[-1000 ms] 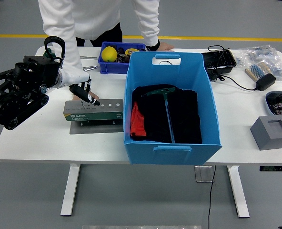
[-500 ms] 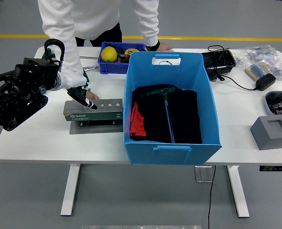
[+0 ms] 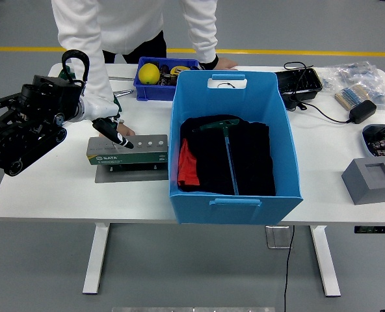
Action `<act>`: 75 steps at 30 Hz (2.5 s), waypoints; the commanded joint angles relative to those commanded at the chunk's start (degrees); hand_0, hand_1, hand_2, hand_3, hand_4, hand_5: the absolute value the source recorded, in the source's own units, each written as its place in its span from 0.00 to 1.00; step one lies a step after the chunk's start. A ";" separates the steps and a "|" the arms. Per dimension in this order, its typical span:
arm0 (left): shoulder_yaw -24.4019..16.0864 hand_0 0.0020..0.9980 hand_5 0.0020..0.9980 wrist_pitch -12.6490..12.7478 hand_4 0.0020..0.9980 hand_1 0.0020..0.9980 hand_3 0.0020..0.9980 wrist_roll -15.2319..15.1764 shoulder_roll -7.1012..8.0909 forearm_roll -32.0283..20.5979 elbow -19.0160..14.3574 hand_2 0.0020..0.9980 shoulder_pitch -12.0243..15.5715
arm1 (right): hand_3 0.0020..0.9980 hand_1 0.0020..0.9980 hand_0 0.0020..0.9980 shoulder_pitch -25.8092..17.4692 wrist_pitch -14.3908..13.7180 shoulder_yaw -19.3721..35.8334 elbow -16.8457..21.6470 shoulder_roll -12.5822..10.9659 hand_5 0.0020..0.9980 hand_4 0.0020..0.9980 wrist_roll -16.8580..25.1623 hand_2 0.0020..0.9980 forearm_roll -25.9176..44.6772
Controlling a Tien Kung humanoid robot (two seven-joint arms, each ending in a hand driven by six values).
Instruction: Lift tool from toolbox,place it in box,lift tool from toolbox,place it in box
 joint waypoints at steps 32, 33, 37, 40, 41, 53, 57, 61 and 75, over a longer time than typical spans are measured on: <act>-0.32 0.54 0.92 -1.66 1.00 0.31 0.36 -0.67 0.26 -0.49 -0.75 0.31 -0.65 | 0.56 0.66 0.68 0.14 -0.10 2.01 0.00 -0.17 0.66 0.78 -0.25 0.72 -1.80; -0.30 0.48 0.92 -1.55 1.00 0.27 0.33 -0.91 0.25 -0.37 -0.56 0.27 -0.67 | 0.56 0.66 0.68 0.15 -0.11 2.10 0.00 -0.17 0.66 0.78 -0.24 0.72 -1.88; -0.20 0.48 0.92 -1.43 1.00 0.27 0.33 -1.38 0.26 -0.13 0.06 0.27 -0.62 | 0.56 0.66 0.68 0.16 -0.13 2.19 0.00 -0.18 0.66 0.78 -0.23 0.72 -1.85; -0.05 0.41 0.89 -1.34 1.00 0.20 0.29 -1.69 0.29 0.00 0.41 0.23 -0.56 | 0.56 0.67 0.68 0.18 -0.14 2.40 0.00 -0.18 0.66 0.78 -0.26 0.72 -2.08; -0.03 0.41 0.89 -1.32 1.00 0.20 0.29 -1.80 0.30 0.07 0.48 0.23 -0.53 | 0.56 0.67 0.68 0.18 -0.14 2.41 0.00 -0.18 0.66 0.78 -0.26 0.72 -2.11; 0.02 0.28 0.63 2.30 1.00 0.06 0.15 -6.92 0.58 4.32 1.39 0.10 -0.24 | 0.56 0.67 0.68 0.12 -0.19 2.33 0.00 -0.09 0.66 0.78 -0.26 0.72 -1.96; -0.07 0.20 0.47 5.04 1.00 0.00 0.08 -9.11 0.62 5.56 1.55 0.05 -0.16 | 0.56 0.67 0.68 0.10 -0.18 2.29 0.00 -0.08 0.66 0.78 -0.26 0.72 -1.96; -0.26 0.20 0.47 8.37 1.00 0.00 0.08 -11.60 0.70 5.83 1.78 0.05 0.19 | 0.56 0.67 0.68 -0.01 -0.18 2.13 0.00 -0.05 0.66 0.78 -0.24 0.72 -1.75; -2.93 0.16 0.38 16.66 0.83 0.00 0.04 -15.03 1.11 0.61 2.05 0.00 1.66 | 0.56 0.67 0.68 -0.52 -0.22 1.80 0.00 0.16 0.66 0.78 -0.24 0.71 -1.45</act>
